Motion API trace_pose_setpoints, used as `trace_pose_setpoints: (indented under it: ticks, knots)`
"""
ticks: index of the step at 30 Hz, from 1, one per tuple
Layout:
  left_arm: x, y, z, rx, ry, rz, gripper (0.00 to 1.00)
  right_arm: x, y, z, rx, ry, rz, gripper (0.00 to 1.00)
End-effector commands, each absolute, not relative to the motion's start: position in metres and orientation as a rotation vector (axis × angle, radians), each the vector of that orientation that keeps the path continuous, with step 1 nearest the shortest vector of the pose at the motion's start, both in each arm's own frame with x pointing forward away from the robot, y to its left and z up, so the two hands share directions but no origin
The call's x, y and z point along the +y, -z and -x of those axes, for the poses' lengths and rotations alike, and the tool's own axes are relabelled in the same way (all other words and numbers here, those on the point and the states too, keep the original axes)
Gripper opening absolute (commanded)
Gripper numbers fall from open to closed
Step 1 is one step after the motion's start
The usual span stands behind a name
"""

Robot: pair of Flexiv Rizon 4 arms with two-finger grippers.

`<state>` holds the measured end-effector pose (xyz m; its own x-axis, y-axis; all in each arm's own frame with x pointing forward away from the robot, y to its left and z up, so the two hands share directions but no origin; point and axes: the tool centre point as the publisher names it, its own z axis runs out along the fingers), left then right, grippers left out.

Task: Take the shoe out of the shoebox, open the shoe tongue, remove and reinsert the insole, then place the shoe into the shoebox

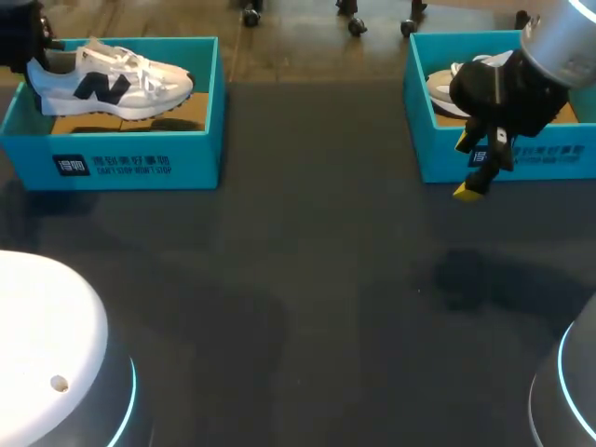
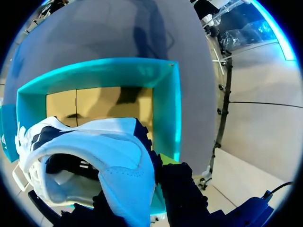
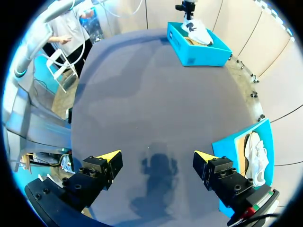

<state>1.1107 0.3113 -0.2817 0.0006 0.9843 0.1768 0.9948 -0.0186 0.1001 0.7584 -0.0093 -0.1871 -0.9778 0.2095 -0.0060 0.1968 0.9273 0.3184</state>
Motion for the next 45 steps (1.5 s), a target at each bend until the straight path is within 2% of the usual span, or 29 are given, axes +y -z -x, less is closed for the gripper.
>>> trace_pose_setpoints:
  ticks: [1,23,45]
  knots:
    - [0.312,0.296,-1.12,-2.163,0.284,2.172,0.0,-0.008,0.188,-0.759,3.046,-0.494,-0.323,1.0]
    - [0.3,0.339,-1.122,-2.096,0.3,2.194,0.0,-0.008,0.188,-0.759,3.046,-0.494,-0.323,1.0]
    - [0.3,0.351,-1.071,-2.042,0.279,2.232,0.0,-0.008,0.188,-0.759,3.046,-0.494,-0.323,1.0]
